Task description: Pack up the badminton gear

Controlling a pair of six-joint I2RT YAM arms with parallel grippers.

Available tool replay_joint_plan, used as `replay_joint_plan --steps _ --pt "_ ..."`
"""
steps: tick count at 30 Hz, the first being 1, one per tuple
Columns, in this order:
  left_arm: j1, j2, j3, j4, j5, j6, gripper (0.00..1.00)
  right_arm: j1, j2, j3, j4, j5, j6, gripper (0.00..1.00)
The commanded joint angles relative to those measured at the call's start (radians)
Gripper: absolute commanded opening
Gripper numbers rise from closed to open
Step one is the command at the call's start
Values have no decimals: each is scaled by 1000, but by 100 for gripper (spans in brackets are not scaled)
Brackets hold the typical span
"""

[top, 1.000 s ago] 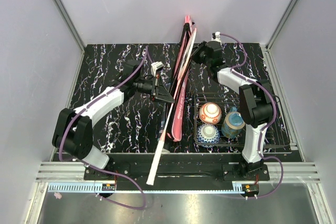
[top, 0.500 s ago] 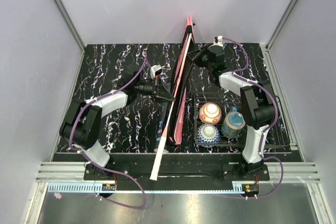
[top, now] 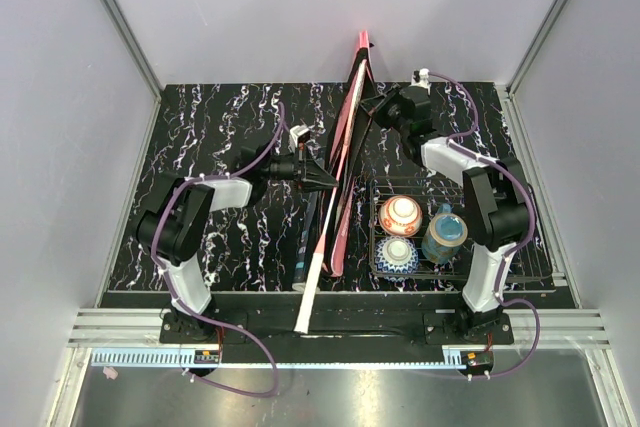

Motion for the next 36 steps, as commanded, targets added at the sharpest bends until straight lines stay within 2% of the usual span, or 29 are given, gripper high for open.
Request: replay_joint_plan --steps 1,8,12,16,19,21,26,32,36 --pt "8 -61 115 -591 -107 410 0 -11 -129 17 107 22 2 0" --pt "31 -48 158 -792 -183 536 0 -5 -130 21 99 11 8 0" --pt "34 -11 329 -990 -265 642 0 12 -132 24 87 7 -1 0" --pt "32 37 438 -1125 -314 651 0 24 -138 15 84 8 -19 0" --pt "29 15 411 -1140 -328 628 0 24 -140 -3 95 11 -24 0" --pt "23 -37 330 -1114 -324 601 0 26 -146 -8 92 28 -38 0" --pt "8 -77 262 -1111 -325 627 0 24 -124 37 89 25 -66 0" --pt "11 12 417 -1136 -342 621 0 24 -127 23 102 -1 -52 0" --pt "9 108 630 -1191 -368 642 0 24 -146 -14 112 -22 -38 0"
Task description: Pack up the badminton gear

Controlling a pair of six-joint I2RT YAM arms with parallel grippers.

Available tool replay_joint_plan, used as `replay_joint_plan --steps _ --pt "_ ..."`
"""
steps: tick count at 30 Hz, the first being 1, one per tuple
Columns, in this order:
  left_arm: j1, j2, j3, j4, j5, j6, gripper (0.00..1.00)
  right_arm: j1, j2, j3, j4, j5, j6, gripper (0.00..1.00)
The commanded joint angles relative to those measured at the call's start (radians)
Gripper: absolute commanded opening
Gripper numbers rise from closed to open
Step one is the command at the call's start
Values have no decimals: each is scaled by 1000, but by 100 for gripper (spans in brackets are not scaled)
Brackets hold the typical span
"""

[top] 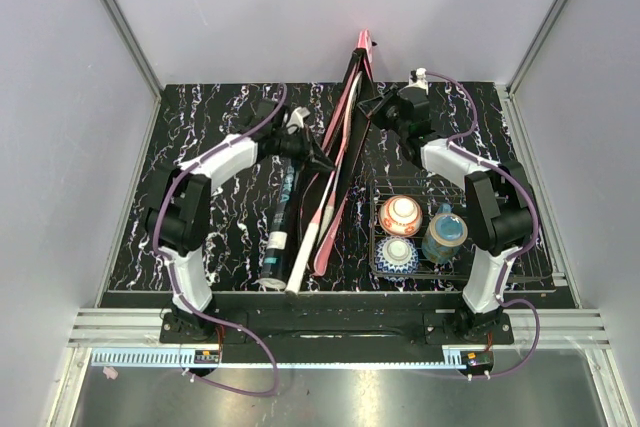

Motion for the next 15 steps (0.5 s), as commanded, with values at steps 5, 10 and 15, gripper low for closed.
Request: replay_joint_plan --steps 5,10,15 --pt "3 193 377 -46 -102 -2 0 6 -103 -28 163 -74 58 0" --pt "-18 251 426 81 -246 32 0 7 -115 -60 172 -84 77 0" --pt "-28 308 487 110 -289 131 0 7 -136 -82 128 -90 58 0"
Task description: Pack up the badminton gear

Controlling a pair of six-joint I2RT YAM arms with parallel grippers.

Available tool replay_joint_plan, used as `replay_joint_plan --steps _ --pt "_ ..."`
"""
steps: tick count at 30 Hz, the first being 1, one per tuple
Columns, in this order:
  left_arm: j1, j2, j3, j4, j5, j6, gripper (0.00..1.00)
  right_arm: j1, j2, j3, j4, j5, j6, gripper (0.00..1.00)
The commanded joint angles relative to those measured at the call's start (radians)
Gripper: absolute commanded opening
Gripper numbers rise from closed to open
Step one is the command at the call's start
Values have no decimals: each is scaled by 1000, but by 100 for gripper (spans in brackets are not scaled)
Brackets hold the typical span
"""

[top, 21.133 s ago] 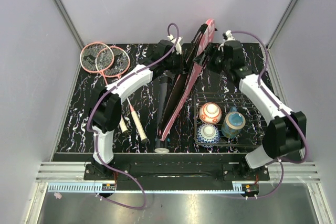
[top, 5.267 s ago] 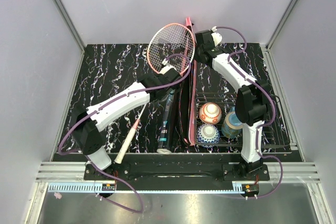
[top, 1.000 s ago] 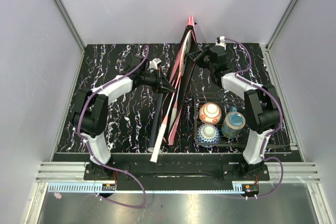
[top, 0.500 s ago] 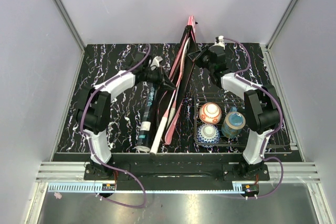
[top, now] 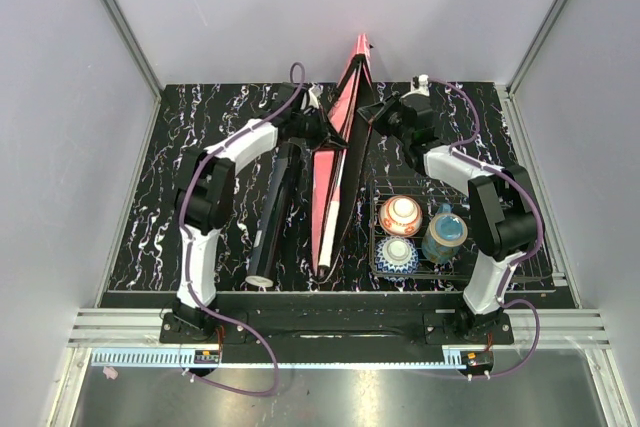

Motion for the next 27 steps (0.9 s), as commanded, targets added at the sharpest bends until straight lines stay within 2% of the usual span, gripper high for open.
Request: replay_joint_plan --steps 1,7,8,10,13,14,16,17,18,20,23,24,26,27 --pt "-2 43 129 57 -110 114 0 7 -87 5 64 -55 18 0" --pt "-8 80 175 -78 -203 173 0 7 -92 0 58 -54 37 0" --pt "-17 69 163 -103 -231 181 5 8 -92 6 49 -47 38 0" --pt "-26 2 129 -134 -310 211 34 8 -90 24 37 -44 34 0" --pt "-40 -77 136 -205 -325 276 51 8 -84 52 3 -34 20 0" --pt "-43 -92 158 -231 -317 289 60 7 -84 58 -21 -27 15 0" --pt "-45 -153 156 -278 -268 316 67 7 -84 71 -40 -21 2 0" --pt "-49 -208 129 -278 -244 319 81 7 -87 77 -67 -17 0 0" --pt "-52 -234 114 -276 -184 334 85 7 -86 83 -83 -15 -3 0" --pt "-64 -312 62 -276 -127 358 86 7 -84 98 -129 -12 -12 0" --pt "-71 -399 -18 -273 -180 401 81 7 -87 106 -161 -14 -8 0" --pt "-71 -410 -31 -269 -246 420 80 7 -90 104 -163 -14 -5 0" --pt "-72 -396 -38 -269 -292 438 86 5 -92 106 -173 -12 18 0" --pt "-74 -384 -32 -267 -294 446 99 7 -93 109 -184 -11 24 0"
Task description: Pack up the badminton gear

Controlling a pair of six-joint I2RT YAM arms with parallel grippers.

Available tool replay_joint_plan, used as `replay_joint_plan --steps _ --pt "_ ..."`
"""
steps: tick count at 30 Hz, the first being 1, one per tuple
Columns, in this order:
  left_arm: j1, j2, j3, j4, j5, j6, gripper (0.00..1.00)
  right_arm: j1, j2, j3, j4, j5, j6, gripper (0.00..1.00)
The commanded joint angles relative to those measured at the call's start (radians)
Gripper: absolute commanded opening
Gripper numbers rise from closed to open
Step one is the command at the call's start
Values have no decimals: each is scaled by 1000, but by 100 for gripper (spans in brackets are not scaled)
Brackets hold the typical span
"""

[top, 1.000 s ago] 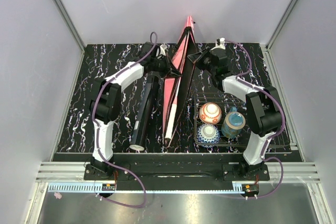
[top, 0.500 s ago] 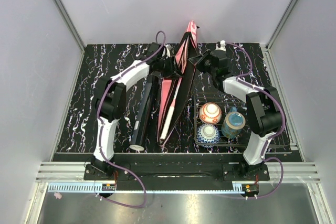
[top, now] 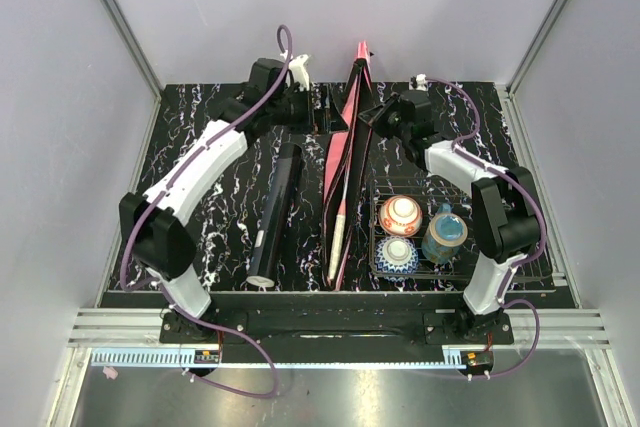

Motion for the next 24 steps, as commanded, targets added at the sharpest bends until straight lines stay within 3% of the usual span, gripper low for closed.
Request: replay_joint_plan --steps 1,5,13,17,24 --pt "-16 33 -21 9 -88 82 99 4 -81 72 -9 -2 42 0" --pt "-35 129 -4 64 -83 108 99 6 -76 114 -104 52 83 0" --pt "-70 157 7 69 137 195 99 17 -18 218 -250 84 114 0" --pt "-70 193 71 -33 222 269 99 17 4 215 -244 47 118 0" --pt "-69 272 187 -172 239 326 99 21 33 220 -236 -8 123 0"
